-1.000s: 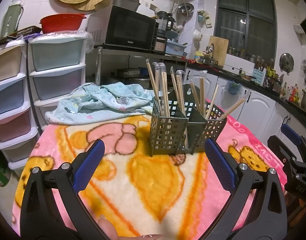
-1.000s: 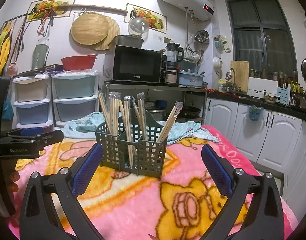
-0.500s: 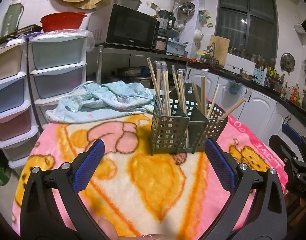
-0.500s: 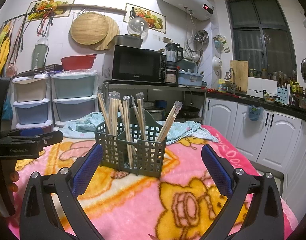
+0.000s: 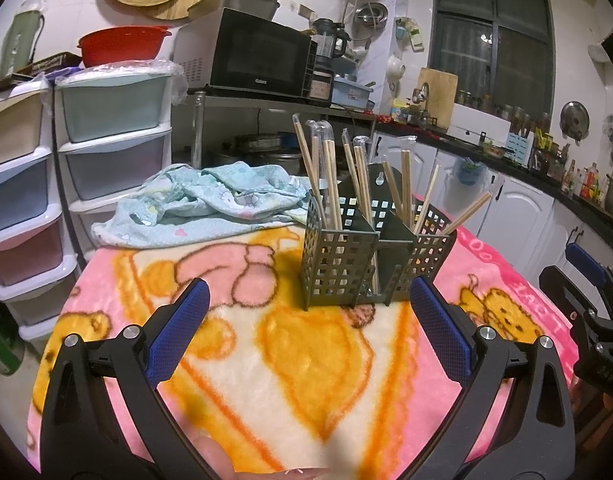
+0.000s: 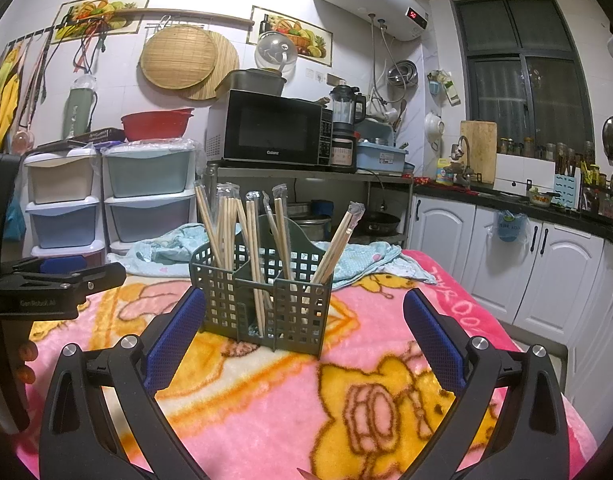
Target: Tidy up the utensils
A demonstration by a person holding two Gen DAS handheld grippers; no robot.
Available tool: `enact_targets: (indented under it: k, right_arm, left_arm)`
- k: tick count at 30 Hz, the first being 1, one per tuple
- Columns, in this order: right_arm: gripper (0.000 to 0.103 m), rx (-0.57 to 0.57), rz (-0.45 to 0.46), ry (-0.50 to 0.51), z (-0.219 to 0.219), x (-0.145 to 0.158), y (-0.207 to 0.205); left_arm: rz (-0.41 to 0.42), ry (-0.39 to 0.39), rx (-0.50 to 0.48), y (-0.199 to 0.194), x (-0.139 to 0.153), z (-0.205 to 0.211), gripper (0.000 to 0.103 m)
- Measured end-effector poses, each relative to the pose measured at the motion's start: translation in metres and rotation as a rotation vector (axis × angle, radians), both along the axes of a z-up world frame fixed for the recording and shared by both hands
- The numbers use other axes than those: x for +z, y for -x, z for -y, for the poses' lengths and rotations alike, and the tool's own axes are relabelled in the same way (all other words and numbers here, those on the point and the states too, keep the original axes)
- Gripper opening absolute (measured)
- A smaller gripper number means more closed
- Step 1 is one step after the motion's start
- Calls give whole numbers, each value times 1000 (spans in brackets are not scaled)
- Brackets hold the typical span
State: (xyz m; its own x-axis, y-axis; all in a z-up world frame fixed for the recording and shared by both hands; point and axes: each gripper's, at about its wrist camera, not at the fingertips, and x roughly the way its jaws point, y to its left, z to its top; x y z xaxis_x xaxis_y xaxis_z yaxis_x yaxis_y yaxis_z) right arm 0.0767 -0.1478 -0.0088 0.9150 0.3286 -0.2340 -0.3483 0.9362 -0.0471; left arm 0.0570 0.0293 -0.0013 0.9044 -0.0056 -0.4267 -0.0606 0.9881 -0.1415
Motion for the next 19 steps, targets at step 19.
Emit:
enact_targets:
  k: [19]
  right_arm:
    - [96,-240,-384,2,70,-27,-111]
  left_arm:
    - [-310,-21,224,-73,-53,-82,92]
